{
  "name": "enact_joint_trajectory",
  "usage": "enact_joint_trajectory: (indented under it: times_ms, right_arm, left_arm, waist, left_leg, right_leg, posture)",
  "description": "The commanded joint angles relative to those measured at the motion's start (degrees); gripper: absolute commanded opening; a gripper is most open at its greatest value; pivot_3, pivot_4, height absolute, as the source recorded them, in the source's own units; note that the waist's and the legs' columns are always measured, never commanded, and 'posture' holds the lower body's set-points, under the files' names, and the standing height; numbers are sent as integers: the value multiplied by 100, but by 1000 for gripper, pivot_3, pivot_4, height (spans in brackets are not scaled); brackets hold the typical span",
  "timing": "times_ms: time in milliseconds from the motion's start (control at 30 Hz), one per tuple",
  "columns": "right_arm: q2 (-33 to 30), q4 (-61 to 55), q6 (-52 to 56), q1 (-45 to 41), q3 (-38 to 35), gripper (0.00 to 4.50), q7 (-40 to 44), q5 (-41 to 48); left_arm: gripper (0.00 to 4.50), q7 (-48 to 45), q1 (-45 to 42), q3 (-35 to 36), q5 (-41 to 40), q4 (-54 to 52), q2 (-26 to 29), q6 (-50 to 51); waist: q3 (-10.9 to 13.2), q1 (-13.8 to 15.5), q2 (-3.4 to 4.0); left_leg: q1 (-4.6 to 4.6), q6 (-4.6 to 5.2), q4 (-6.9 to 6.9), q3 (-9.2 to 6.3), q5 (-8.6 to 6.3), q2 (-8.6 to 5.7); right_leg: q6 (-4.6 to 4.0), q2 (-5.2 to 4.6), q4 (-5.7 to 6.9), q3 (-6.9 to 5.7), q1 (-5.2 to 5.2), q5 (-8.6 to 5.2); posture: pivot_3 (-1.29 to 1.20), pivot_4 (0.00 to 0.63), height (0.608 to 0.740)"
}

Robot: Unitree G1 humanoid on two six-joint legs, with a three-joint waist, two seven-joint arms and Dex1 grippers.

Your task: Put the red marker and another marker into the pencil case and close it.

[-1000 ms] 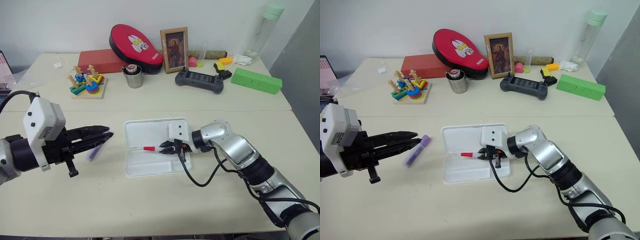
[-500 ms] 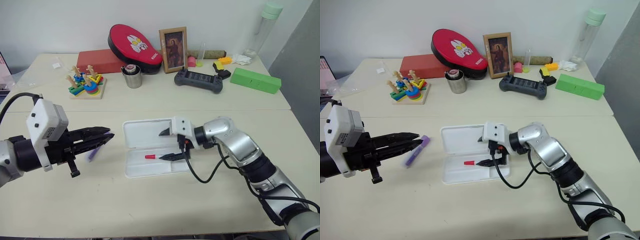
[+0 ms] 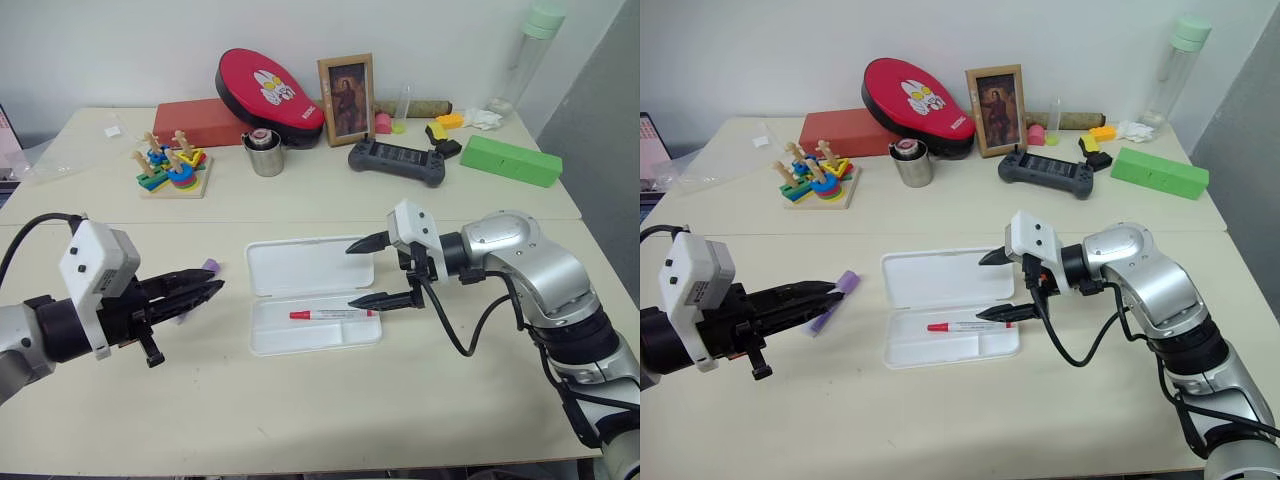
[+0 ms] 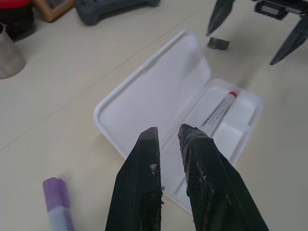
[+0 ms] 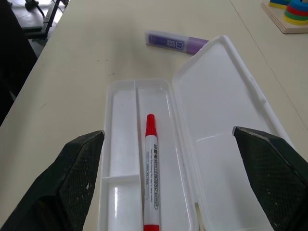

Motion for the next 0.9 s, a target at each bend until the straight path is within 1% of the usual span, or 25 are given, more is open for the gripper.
enact_joint_trajectory:
  times_ms: [33,67,133,233,433,600,800,900]
  right_arm:
    - [-113,-154,-60,-55,-293,4478,-75,114]
    - [-115,-136,-40,-79,-315,4478,-109,121]
    - [-124,-97,-47,-100,-321,4500,-134,117]
    - [-133,-89,-73,-91,-287,4500,-160,101]
    - [-104,-100,-52,-97,-261,4500,-221,102]
    - [-100,-171,-11,-49,-228,4500,-311,104]
    - [-142,-271,35,30,-243,4500,-373,162]
    - [-159,-290,66,52,-249,4500,-421,168]
  left_arm:
    - [736,551,168,78,735,303,-381,-259]
    - [736,747,107,3,843,377,-462,-240]
    - [402,1092,-59,-178,1120,541,-632,-306]
    - [52,1275,-179,-295,1279,617,-770,-320]
    - [52,1563,-358,-514,1535,720,-863,-231]
    - [52,1656,-667,-868,1402,633,-869,88]
    - [52,1612,-737,-942,1481,604,-824,99]
    - [52,1596,-681,-981,1672,621,-780,-41]
  waist:
    - [0,5,-1]
    - [-1,25,-3]
    - [-2,42,-4]
    - [-5,79,-11]
    - [-7,75,-13]
    - [-7,74,-13]
    - [-7,73,-13]
    - [-7,73,-13]
  left_leg:
    - [1,0,0,2,0,0]
    - [0,0,0,-1,0,0]
    - [0,0,1,-6,0,0]
    - [0,0,6,-5,0,0]
    - [0,0,5,-7,0,-1]
    - [0,0,5,-7,0,0]
    - [-1,0,4,-7,0,-1]
    - [-1,0,4,-7,0,0]
  right_leg:
    - [0,0,1,1,0,0]
    - [0,0,1,-2,-1,0]
    - [0,0,1,-6,2,0]
    - [5,0,-3,-5,8,3]
    - [4,0,-2,-6,7,4]
    - [5,0,-2,-6,7,4]
    - [4,0,-2,-6,7,4]
    - [4,0,-2,-6,7,4]
  posture:
    - [0,150,740]
    - [0,150,740]
    - [0,150,740]
    - [0,150,740]
    - [0,150,740]
    - [0,150,740]
    - [0,150,740]
    - [0,150,740]
